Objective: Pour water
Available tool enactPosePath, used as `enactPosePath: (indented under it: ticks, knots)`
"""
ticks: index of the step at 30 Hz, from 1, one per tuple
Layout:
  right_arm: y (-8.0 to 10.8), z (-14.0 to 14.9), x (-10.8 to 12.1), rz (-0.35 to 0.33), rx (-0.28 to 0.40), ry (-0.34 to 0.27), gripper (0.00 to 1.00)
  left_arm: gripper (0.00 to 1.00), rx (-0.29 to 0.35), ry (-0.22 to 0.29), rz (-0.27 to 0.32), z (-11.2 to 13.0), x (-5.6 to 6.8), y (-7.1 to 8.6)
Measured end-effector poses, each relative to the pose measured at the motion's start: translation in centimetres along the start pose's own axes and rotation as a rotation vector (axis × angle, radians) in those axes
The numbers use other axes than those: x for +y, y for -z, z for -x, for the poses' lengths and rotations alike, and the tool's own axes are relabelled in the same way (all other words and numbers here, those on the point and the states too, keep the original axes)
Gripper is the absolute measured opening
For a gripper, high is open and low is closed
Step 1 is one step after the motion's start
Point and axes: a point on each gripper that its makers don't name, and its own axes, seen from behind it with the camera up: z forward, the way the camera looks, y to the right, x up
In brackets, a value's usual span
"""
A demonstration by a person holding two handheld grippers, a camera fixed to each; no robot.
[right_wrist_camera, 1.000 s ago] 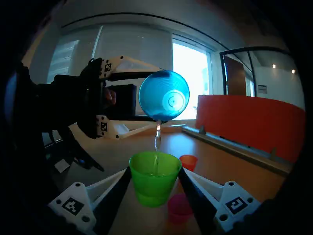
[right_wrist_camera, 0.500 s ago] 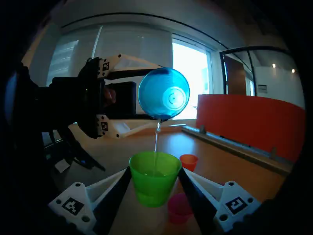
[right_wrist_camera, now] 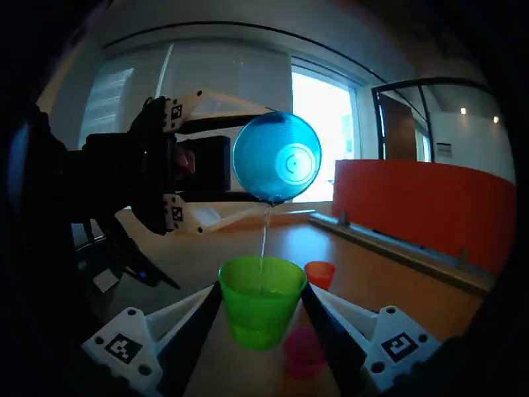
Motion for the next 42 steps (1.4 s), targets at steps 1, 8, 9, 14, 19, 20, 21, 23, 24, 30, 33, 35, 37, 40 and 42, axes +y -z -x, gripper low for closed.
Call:
enactPosePath:
  ticks: [1, 8, 9, 14, 19, 20, 21, 23, 24, 30, 33, 35, 37, 40, 42]
  knots:
    - [0.0, 0.0, 0.0, 0.000, 0.000, 0.000, 0.90, 0.84, 0.000, 0.000, 0.001, 0.0, 0.0, 0.0]
    - [0.0, 0.0, 0.2, 0.004, 0.003, -0.002, 0.90, 0.84, 0.003, -0.002, 0.002, -0.1, 0.0, 0.0]
    - [0.0, 0.0, 0.2, 0.004, 0.003, -0.002, 0.90, 0.84, 0.003, -0.002, 0.002, -0.1, 0.0, 0.0]
    - [0.0, -0.1, 0.2, 0.005, 0.004, -0.002, 0.90, 0.84, 0.003, -0.004, 0.002, -0.1, 0.1, 0.0]
    - [0.0, -0.2, 0.2, 0.008, 0.007, -0.001, 0.89, 0.84, 0.004, -0.004, -0.001, -0.1, 0.1, 0.0]
    - [0.0, -0.2, 0.2, 0.008, 0.007, -0.001, 0.89, 0.84, 0.004, -0.004, -0.002, -0.1, 0.0, 0.0]
    - [0.0, -0.2, 0.2, 0.009, 0.008, -0.002, 0.89, 0.84, 0.004, -0.005, -0.002, -0.1, 0.0, 0.0]
    - [0.1, -0.2, 0.3, 0.009, 0.008, -0.002, 0.89, 0.84, 0.004, -0.007, -0.002, -0.1, 0.0, 0.0]
    - [0.1, -0.2, 0.3, 0.010, 0.007, -0.001, 0.89, 0.84, 0.003, -0.007, -0.002, -0.1, 0.0, 0.0]
    - [0.1, 0.0, 0.3, 0.012, 0.007, -0.002, 0.89, 0.84, -0.002, 0.030, 0.005, 0.1, 0.3, 0.0]
    - [0.2, 0.0, 0.3, 0.012, 0.007, -0.002, 0.89, 0.84, -0.005, 0.084, 0.006, 0.2, 0.4, 0.1]
    - [0.2, 0.0, 0.3, 0.013, 0.006, -0.002, 0.89, 0.84, -0.012, 0.128, 0.008, 0.5, 0.5, 0.1]
    - [0.2, -0.1, 0.4, 0.015, 0.005, -0.001, 0.89, 0.84, -0.019, 0.178, 0.013, 0.9, 0.6, 0.2]
    - [0.2, -0.1, 0.4, 0.017, 0.005, 0.000, 0.89, 0.84, -0.029, 0.261, 0.023, 1.3, 0.8, 0.2]
    - [0.3, -0.1, 0.4, 0.018, 0.005, 0.000, 0.89, 0.84, -0.033, 0.319, 0.030, 1.5, 0.9, 0.2]
